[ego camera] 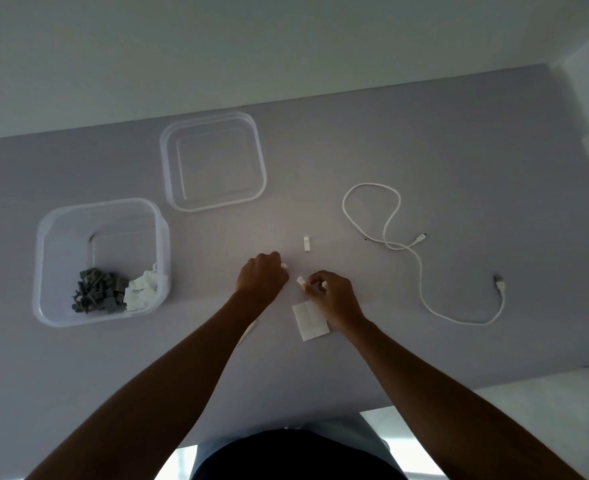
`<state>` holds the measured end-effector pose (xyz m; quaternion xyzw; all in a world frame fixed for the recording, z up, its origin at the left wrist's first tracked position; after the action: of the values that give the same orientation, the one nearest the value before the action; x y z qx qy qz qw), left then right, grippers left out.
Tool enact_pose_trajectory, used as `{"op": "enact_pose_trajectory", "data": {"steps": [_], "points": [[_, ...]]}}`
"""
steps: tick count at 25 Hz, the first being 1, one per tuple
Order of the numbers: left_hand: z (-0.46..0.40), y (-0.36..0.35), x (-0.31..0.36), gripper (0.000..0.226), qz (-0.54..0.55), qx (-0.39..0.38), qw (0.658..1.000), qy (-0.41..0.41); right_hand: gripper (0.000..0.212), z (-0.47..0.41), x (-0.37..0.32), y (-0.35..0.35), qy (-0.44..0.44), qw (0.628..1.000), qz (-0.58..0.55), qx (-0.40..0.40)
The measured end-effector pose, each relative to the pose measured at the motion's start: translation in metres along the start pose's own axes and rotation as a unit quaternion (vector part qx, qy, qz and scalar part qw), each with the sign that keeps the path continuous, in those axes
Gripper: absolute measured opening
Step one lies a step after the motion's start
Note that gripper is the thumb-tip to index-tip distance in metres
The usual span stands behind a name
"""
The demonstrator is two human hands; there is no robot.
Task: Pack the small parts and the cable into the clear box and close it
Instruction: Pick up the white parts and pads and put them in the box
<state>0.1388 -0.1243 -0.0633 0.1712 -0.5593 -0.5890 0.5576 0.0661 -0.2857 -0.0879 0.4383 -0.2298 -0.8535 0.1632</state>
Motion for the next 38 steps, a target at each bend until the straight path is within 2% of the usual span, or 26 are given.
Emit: {"op": "enact_pose_trajectory", "data": {"steps": [1, 2, 4, 6, 8, 12, 15, 17, 19, 20, 21, 23, 24, 26, 28, 29, 32, 33, 35, 38], "points": [[0.0, 0.001, 0.0, 0.026, 0.0, 0.007, 1.0, -0.001, 0.018, 0.0, -0.002, 0.005, -0.07, 0.99, -0.114, -0.033], [0.001, 0.001, 0.0, 0.026, 0.002, 0.015, 1.0, -0.004, 0.02, 0.0, -0.004, 0.01, -0.137, 0.96, -0.232, -0.077], [0.003, 0.001, -0.001, 0.025, 0.007, 0.028, 1.0, -0.013, 0.025, 0.002, -0.006, 0.018, -0.232, 0.863, -0.412, -0.18], [0.005, 0.0, -0.003, 0.023, 0.009, 0.038, 0.999, -0.02, 0.022, 0.001, -0.011, 0.024, -0.269, 0.777, -0.505, -0.263], [0.005, -0.001, -0.006, 0.022, 0.019, 0.046, 0.999, -0.02, 0.021, -0.002, -0.017, 0.028, -0.263, 0.754, -0.524, -0.297], [0.0, -0.003, -0.009, 0.025, 0.036, 0.022, 0.999, -0.022, 0.034, -0.017, -0.03, 0.029, -0.253, 0.786, -0.491, -0.278], [-0.003, -0.007, -0.014, 0.028, 0.058, 0.0, 0.998, -0.007, 0.027, -0.031, -0.036, 0.03, -0.255, 0.829, -0.446, -0.223], [-0.005, -0.006, -0.014, 0.023, 0.122, 0.015, 0.992, 0.02, 0.026, -0.038, -0.039, 0.031, -0.25, 0.846, -0.433, -0.185], [-0.008, -0.001, -0.011, 0.018, 0.21, 0.029, 0.976, 0.052, 0.03, -0.044, -0.04, 0.032, -0.248, 0.843, -0.449, -0.16], [-0.009, 0.002, -0.01, 0.018, 0.278, 0.028, 0.958, 0.07, 0.032, -0.046, -0.041, 0.032, -0.248, 0.84, -0.458, -0.152], [-0.008, 0.006, -0.009, 0.021, 0.376, 0.019, 0.922, 0.093, 0.032, -0.047, -0.042, 0.031, -0.248, 0.84, -0.459, -0.146], [-0.004, 0.018, -0.005, 0.025, 0.598, -0.014, 0.791, 0.128, 0.025, -0.048, -0.043, 0.03, -0.248, 0.839, -0.462, -0.145], [-0.003, 0.025, -0.003, 0.023, 0.672, -0.03, 0.729, 0.128, 0.022, -0.048, -0.045, 0.029, -0.242, 0.836, -0.468, -0.152], [0.001, 0.039, 0.001, 0.021, 0.744, -0.042, 0.66, 0.099, 0.019, -0.047, -0.047, 0.027, -0.227, 0.836, -0.475, -0.157], [0.004, 0.049, 0.001, 0.022, 0.777, -0.044, 0.623, 0.076, 0.024, -0.048, -0.049, 0.025, -0.225, 0.852, -0.456, -0.128], [0.004, 0.052, 0.002, 0.023, 0.786, -0.042, 0.612, 0.072, 0.031, -0.05, -0.048, 0.024, -0.223, 0.871, -0.427, -0.093], [0.007, 0.061, 0.001, 0.032, 0.793, -0.028, 0.601, 0.094, 0.042, -0.057, -0.046, 0.021, -0.149, 0.964, -0.204, 0.08], [0.008, 0.062, 0.001, 0.036, 0.787, -0.021, 0.607, 0.11, 0.04, -0.058, -0.047, 0.019, -0.114, 0.979, -0.119, 0.121], [0.013, 0.065, 0.0, 0.04, 0.77, 0.007, 0.621, 0.144, 0.034, -0.055, -0.049, 0.013, -0.066, 0.989, 0.0, 0.129], [0.024, 0.071, -0.005, 0.043, 0.784, 0.053, 0.592, 0.177, 0.031, -0.05, -0.047, 0.004, -0.029, 0.987, 0.109, 0.112]]}}
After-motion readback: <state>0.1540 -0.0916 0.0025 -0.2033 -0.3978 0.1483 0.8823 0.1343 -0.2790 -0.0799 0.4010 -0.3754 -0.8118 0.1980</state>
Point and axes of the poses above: each hand's wrist, its own z-axis away from the middle knuckle, its own y-axis out of the back of the hand, x = y × z, the point moved 2 cm from there along -z, towards the middle knuckle, and after that the axes turned 14 degrees about -y, right-handed, at the moved point
